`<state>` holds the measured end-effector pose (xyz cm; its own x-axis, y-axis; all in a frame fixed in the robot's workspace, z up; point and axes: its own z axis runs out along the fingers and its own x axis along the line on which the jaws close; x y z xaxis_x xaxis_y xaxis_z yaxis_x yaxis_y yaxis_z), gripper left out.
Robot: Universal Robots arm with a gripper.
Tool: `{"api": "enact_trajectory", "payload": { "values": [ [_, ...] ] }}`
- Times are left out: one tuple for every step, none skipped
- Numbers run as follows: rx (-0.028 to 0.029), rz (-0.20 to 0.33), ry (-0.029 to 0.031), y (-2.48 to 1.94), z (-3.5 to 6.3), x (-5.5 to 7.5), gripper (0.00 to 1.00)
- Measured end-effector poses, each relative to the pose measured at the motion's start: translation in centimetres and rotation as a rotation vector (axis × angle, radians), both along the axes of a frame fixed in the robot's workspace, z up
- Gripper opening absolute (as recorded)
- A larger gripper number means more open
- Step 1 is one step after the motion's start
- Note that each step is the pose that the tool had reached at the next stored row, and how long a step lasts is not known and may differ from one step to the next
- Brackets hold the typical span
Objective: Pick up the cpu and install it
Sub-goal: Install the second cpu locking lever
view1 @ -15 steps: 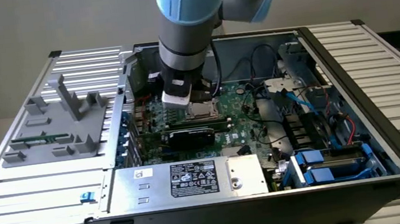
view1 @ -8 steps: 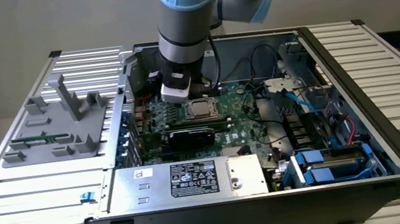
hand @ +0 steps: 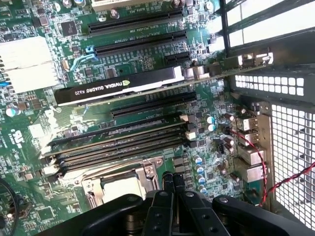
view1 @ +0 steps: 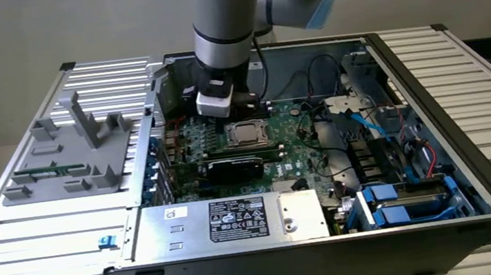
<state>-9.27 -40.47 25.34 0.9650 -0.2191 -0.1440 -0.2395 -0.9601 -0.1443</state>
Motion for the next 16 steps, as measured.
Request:
{"api": "enact_trajectory", "payload": {
  "values": [
    [-0.0129,0.000,-0.0015,0.19,0.02,0.0,0.12],
    [-0.0239,0.000,-0.0034,0.39,0.05,0.0,0.12],
    [-0.0329,0.000,-0.0065,0.61,0.11,0.0,0.12],
    [-0.0396,0.000,-0.0107,0.84,0.16,0.0,0.12],
    [-0.0457,0.000,-0.0168,1.04,0.18,0.0,0.12],
    [-0.0525,0.000,-0.0249,1.22,0.19,0.0,0.12],
    [-0.0601,0.000,-0.0336,1.40,0.20,0.0,0.12],
    [-0.0683,-0.001,-0.0424,1.59,0.21,0.0,0.12],
    [-0.0757,-0.001,-0.0502,1.77,0.23,0.0,0.12],
    [-0.0838,-0.001,-0.0582,1.95,0.24,0.0,0.12],
    [-0.0923,-0.001,-0.0663,2.11,0.25,0.0,0.12],
    [-0.1012,-0.001,-0.0736,2.28,0.25,0.0,0.12],
    [-0.1098,-0.001,-0.0784,2.41,0.26,0.0,0.12],
    [-0.1177,-0.001,-0.0817,2.53,0.28,0.0,0.12],
    [-0.1248,0.000,-0.0842,2.64,0.30,0.0,0.12],
    [-0.1311,0.000,-0.0854,2.71,0.33,0.1,0.12]
  ]
}}
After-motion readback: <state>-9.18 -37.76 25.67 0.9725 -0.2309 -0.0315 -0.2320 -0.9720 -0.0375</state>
